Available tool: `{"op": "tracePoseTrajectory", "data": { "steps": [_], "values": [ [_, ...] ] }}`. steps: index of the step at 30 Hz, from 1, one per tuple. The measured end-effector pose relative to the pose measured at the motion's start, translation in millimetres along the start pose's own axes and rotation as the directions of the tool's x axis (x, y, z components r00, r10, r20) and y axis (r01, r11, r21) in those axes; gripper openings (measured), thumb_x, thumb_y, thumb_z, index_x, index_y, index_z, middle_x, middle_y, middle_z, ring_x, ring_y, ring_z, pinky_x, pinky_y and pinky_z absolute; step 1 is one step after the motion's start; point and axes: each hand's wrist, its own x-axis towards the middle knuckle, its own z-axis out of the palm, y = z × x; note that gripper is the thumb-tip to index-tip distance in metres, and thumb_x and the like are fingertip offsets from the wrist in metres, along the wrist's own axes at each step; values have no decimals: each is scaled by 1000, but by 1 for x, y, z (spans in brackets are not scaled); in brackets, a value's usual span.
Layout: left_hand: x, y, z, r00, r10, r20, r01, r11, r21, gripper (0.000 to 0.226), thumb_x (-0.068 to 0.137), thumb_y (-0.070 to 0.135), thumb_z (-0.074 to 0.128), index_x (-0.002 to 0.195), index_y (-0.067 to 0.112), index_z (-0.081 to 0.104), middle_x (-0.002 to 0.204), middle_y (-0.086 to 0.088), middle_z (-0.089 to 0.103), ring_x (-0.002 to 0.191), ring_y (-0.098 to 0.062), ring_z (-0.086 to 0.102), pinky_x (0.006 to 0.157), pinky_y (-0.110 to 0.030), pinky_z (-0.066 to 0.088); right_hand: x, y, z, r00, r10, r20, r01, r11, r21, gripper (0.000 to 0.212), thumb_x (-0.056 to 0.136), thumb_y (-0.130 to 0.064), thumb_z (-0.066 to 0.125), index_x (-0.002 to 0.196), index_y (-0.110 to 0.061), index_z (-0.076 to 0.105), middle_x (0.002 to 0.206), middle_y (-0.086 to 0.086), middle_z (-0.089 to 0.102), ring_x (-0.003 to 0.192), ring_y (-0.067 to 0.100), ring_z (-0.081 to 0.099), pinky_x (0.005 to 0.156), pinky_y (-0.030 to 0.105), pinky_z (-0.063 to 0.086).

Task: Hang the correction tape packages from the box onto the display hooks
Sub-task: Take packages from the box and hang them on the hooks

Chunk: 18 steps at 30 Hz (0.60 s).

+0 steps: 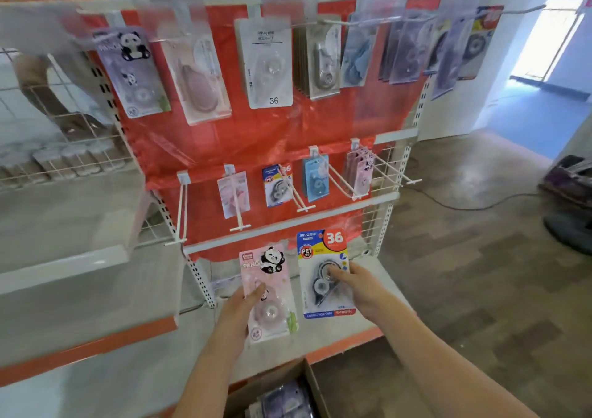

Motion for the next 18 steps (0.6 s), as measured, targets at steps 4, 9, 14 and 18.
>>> {"op": "tracePoseTrajectory", "data": {
  "steps": [4, 9, 14, 18],
  "values": [
    [53, -4, 17, 997, -29, -76, 26, 999, -34, 54, 58, 54, 81, 106, 32, 70, 110, 1, 71, 110, -29, 63, 101, -56, 42, 56, -8, -17, 998, 46, 37, -45, 999, -20, 11, 86, -6, 64, 97, -4, 66, 95, 14, 73, 84, 29, 69, 78, 41, 56],
    [86, -1, 41, 979, -30, -201, 9, 995, -104, 26, 88, 29, 64, 112, 20, 65, 105, -6, 73, 101, -31, 67, 95, -51, 49, 110, -21, -23, 994, 40, 102, -28, 993, -118, 13, 86, -9, 66, 99, -7, 68, 96, 10, 74, 89, 28, 70, 80, 40, 56],
    [100, -12, 44, 953, -92, -289, 50, 988, -147, 23, 89, 26, 63, 109, 16, 66, 105, -10, 73, 102, -34, 66, 97, -53, 48, 140, -29, -17, 988, 45, 150, -22, 988, -156, 16, 83, -10, 69, 99, -12, 69, 98, 9, 73, 92, 28, 69, 85, 42, 55],
    [103, -20, 44, 945, -116, -305, 73, 986, -148, 24, 90, 27, 62, 111, 16, 66, 106, -9, 72, 104, -32, 66, 99, -54, 46, 144, -27, -15, 989, 40, 142, -16, 986, -166, 15, 84, -13, 69, 99, -14, 69, 96, 6, 74, 92, 28, 69, 84, 41, 56]
  ]
}}
